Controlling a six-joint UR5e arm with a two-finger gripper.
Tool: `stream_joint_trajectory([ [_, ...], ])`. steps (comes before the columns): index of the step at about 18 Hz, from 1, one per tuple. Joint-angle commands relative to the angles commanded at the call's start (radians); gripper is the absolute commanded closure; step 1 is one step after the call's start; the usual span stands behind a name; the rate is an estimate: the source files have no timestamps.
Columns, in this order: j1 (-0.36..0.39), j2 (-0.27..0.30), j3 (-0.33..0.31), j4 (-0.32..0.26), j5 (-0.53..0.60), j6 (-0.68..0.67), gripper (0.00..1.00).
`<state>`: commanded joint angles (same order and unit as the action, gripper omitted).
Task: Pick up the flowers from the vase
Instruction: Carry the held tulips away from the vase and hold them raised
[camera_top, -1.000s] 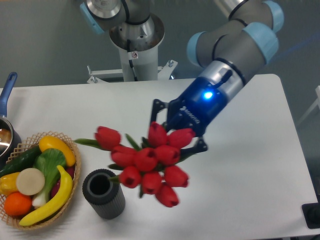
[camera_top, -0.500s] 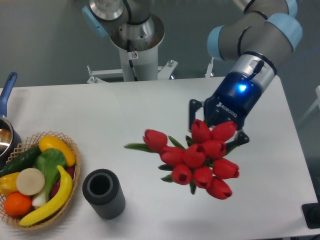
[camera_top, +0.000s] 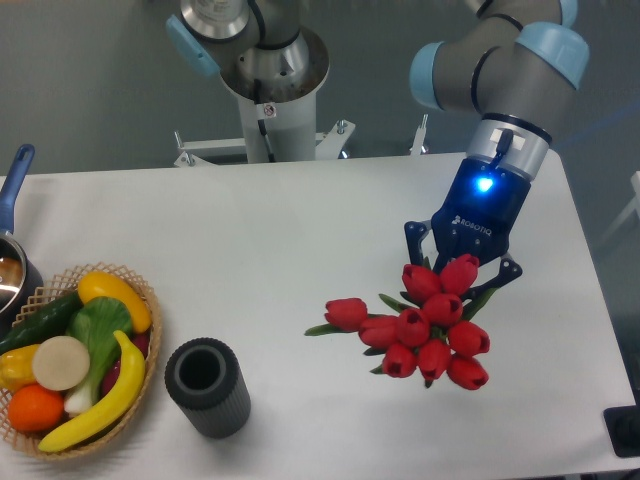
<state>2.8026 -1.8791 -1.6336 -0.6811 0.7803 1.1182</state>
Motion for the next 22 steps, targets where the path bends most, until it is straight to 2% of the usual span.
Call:
stream_joint_trajectory([
  [5,-0.018,-0.012,-0.011,-0.006,0.207,0.028,1.00],
  [8,-0.031,-0.008,-0.049,-0.029,0.342,0.038,1.00],
  [12,-0.109,-0.015,-0.075,-0.049,0.557,0.069,1.00],
  [15,-0.129,-0.029,-0.061,-0.092,0.614,0.089,0.99],
  [18,-0.140,-0.034,-0.032,-0.185,0.655,0.097,0.98],
  [22,-0.141,-0.034,-0.029,-0.250,0.685,0.097,0.93],
])
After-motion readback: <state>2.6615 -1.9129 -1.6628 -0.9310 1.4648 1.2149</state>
